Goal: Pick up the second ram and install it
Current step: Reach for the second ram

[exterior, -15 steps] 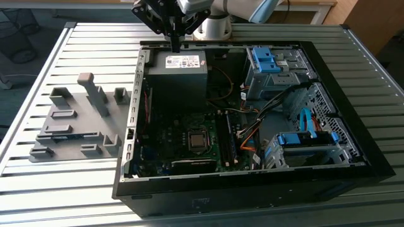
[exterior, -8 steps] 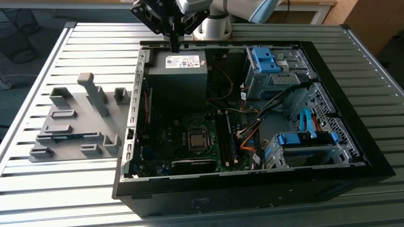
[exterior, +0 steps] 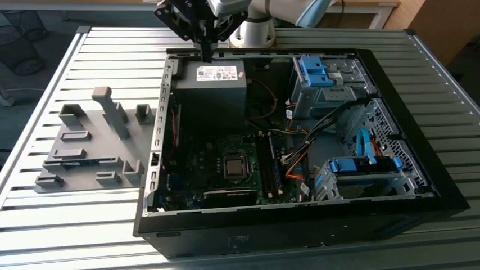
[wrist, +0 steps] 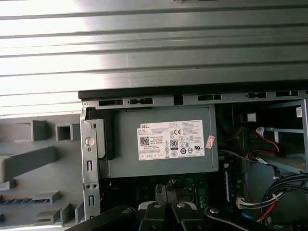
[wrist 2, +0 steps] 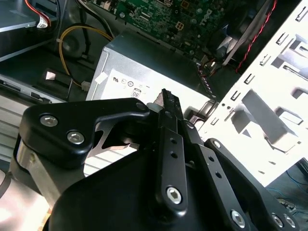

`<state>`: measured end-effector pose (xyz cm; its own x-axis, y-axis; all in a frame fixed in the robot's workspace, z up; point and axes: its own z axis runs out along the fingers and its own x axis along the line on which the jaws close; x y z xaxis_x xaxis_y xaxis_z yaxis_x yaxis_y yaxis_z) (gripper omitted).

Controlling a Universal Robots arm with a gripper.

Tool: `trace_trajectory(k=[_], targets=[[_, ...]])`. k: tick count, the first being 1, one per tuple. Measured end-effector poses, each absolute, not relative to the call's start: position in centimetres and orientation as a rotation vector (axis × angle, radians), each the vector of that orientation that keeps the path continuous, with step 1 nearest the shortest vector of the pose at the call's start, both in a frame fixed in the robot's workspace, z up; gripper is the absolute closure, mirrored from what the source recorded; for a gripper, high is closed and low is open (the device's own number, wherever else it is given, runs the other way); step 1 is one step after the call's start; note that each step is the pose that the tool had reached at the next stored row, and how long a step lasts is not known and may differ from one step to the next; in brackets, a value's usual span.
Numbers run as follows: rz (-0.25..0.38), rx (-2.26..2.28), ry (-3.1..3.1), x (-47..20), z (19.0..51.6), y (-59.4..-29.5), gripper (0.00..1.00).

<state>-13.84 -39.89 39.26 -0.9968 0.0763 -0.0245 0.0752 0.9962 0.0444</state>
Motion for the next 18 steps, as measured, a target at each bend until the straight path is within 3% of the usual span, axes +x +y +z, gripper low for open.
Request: trace_trajectory(k=[18], targets=[[0.068, 0.118, 3.112, -14.76, 39.24, -39.89, 0.89]])
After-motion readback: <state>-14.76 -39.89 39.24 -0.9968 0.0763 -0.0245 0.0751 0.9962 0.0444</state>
